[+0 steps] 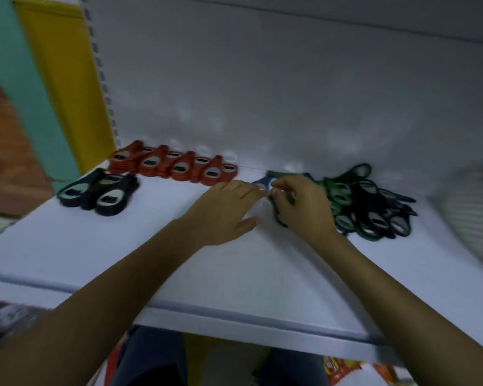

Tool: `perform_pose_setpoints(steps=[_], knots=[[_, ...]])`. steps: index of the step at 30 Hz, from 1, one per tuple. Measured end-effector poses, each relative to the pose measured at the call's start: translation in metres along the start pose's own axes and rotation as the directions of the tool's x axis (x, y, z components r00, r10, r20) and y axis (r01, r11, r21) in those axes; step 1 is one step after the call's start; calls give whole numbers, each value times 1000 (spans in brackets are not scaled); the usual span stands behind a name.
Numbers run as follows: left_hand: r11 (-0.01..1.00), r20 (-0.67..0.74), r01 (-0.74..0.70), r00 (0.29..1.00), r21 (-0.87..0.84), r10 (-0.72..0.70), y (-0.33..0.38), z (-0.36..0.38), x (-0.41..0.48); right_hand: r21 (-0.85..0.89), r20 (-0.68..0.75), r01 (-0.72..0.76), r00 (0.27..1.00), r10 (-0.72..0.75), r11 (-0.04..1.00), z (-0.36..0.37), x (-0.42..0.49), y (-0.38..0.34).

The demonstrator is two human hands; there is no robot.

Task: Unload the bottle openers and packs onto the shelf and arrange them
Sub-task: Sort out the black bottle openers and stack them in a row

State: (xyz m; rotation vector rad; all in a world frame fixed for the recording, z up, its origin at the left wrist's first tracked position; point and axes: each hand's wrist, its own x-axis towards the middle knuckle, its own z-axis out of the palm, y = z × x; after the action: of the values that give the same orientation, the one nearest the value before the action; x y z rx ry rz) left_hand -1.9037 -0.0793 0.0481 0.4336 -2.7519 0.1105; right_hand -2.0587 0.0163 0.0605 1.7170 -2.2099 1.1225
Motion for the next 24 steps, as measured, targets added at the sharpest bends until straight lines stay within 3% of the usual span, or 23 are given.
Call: perform_pose_setpoints(steps=[8,11,15,19,24], knots=[[968,-35,-163,987,-191,159,85,37,92,-66,-266,-313,921,286,947,-77,-33,95],[951,-9,-190,981,-245,193,108,50,113,-182,-225,-441,889,400,879,-85,-51,118],[960,86,-217,968,-179,235,124,71,132,-240,-140,-514,858,495,823,-82,-56,129],[962,63,-144,985,-232,162,117,79,135,-291,-144,-485,875,463,825,-77,-56,133],[949,-32,-49,999,-311,41,115,80,130,-76,-266,-527,829,492,846,-79,-57,135]])
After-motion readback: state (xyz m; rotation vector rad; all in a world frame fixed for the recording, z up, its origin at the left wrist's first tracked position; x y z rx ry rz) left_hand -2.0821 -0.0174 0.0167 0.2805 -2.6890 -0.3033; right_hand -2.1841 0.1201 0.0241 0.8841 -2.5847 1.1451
